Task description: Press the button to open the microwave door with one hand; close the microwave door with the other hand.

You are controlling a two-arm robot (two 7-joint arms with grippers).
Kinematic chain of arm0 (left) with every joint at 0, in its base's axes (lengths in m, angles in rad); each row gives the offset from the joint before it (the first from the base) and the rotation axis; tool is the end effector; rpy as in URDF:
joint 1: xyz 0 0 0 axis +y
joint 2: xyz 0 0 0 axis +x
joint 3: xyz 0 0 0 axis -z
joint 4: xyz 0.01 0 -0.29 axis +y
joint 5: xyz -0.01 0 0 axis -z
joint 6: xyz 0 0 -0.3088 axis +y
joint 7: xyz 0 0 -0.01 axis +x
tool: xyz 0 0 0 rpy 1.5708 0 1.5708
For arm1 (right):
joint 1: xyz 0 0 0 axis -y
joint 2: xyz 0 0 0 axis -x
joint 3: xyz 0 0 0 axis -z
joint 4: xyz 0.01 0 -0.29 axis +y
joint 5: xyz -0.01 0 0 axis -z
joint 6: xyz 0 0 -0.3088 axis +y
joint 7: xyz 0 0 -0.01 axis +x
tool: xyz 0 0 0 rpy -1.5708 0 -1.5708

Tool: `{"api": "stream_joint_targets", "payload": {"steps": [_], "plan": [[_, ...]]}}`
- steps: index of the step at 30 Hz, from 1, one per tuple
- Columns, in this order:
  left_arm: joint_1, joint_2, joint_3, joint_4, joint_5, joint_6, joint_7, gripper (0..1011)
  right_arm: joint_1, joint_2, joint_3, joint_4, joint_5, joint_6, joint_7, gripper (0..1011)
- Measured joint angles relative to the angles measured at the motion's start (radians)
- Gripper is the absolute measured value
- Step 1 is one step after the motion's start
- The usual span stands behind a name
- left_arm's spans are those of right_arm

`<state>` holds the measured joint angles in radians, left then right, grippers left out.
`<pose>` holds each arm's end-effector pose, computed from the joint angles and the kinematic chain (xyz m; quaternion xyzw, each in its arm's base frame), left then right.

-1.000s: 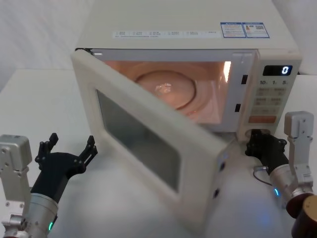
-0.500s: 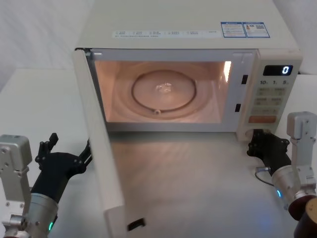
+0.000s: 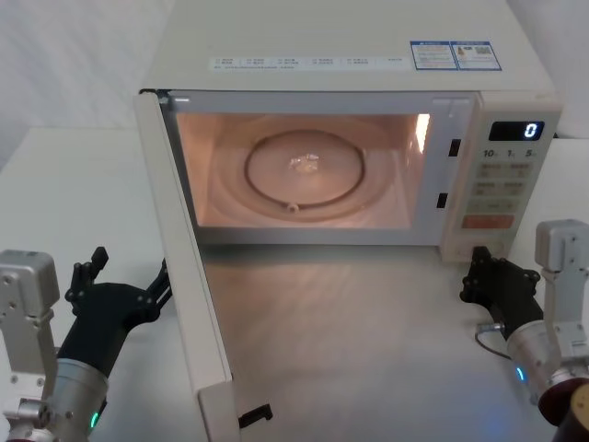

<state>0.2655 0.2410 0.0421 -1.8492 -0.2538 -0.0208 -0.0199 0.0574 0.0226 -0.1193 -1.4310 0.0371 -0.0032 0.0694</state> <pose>0.2530 0.0376 -0.2852 -0.0174 0.0064 0.6616 0.7496 0.3413 0.0308 -0.3260 -0.0270 0.0312 -0.6385 0.7686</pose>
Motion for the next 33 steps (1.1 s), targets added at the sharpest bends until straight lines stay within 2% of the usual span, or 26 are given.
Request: {"api": "stream_joint_targets", "payload": {"steps": [5,10,19,27,33], "plan": [[0.000,0.000,0.000,0.000,0.000,0.000,0.000,1001,-0.021,0.001,0.001,-0.031,-0.001,0.004,-0.001,0],[0.000,0.000,0.000,0.000,0.000,0.000,0.000,1001,-0.059,0.004,0.000,-0.090,-0.007,0.012,-0.002,0],[0.000,0.000,0.000,0.000,0.000,0.000,0.000,1001,-0.161,0.023,0.004,-0.248,-0.027,0.035,-0.012,0],[0.000,0.000,0.000,0.000,0.000,0.000,0.000,1001,-0.212,0.058,0.044,-0.356,-0.038,0.045,-0.006,0],[0.000,0.000,0.000,0.000,0.000,0.000,0.000,1001,-0.219,0.081,0.080,-0.381,-0.026,0.054,0.015,0]]}}
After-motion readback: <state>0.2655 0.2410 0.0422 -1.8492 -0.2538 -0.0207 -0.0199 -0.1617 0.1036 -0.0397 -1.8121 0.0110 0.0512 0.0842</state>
